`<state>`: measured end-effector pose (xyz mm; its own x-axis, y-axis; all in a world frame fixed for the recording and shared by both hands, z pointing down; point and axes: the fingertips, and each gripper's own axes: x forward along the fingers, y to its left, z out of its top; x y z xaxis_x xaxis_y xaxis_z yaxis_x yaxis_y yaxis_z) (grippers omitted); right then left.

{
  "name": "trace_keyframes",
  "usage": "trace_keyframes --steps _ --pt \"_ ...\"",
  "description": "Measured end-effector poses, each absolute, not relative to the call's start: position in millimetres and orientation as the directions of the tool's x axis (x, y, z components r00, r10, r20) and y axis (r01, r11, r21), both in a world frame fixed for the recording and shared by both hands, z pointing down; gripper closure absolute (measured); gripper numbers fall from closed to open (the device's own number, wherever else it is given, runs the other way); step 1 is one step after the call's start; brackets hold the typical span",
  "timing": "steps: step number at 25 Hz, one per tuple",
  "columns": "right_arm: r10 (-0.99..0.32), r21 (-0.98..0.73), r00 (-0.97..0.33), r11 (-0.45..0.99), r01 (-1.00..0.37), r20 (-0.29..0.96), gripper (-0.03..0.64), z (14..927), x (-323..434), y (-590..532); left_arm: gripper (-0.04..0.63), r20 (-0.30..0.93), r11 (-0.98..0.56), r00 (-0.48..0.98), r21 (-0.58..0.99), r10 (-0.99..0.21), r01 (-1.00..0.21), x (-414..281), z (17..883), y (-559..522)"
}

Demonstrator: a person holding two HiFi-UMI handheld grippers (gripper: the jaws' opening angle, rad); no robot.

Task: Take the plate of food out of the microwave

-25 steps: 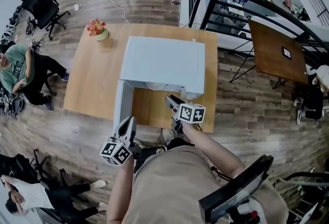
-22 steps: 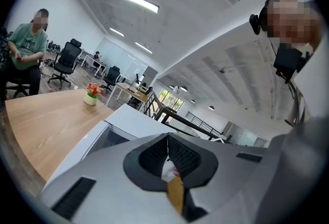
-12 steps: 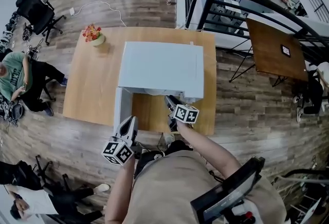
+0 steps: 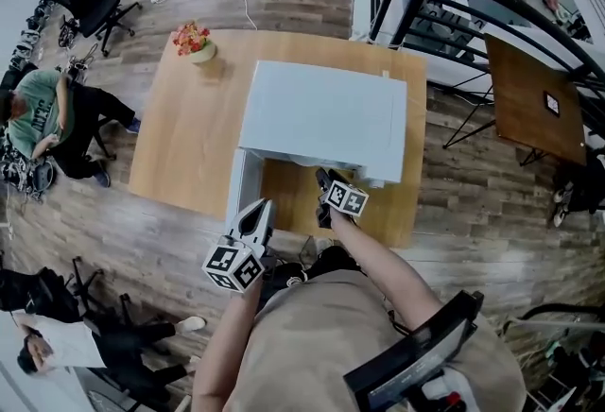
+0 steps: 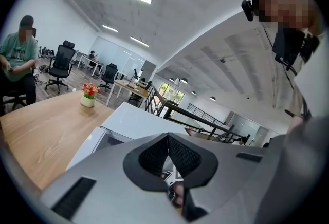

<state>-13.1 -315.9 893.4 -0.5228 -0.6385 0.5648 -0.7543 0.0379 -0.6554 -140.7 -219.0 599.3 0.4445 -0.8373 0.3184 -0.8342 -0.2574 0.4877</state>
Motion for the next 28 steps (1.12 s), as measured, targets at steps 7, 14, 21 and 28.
trace_keyframes --steps 7,14,21,28 --pt "-0.674 -0.613 -0.415 -0.071 -0.787 0.611 0.453 924 -19 -341 0.591 0.367 -0.240 0.446 0.487 -0.816 -0.840 -148 610 -216" --pt "-0.708 -0.526 -0.316 -0.091 -0.846 0.631 0.453 929 -30 -361 0.591 0.394 -0.230 0.437 0.472 -0.809 -0.851 -159 616 -213" --pt "-0.695 -0.500 -0.256 -0.170 -0.849 0.672 0.479 936 -15 -362 0.591 0.394 -0.206 0.412 0.469 -0.822 -0.859 -174 616 -206" --pt "-0.702 -0.657 -0.327 -0.264 -0.706 0.633 0.545 930 -14 -353 0.591 0.390 -0.205 0.407 0.465 -0.826 -0.861 -182 606 -188"
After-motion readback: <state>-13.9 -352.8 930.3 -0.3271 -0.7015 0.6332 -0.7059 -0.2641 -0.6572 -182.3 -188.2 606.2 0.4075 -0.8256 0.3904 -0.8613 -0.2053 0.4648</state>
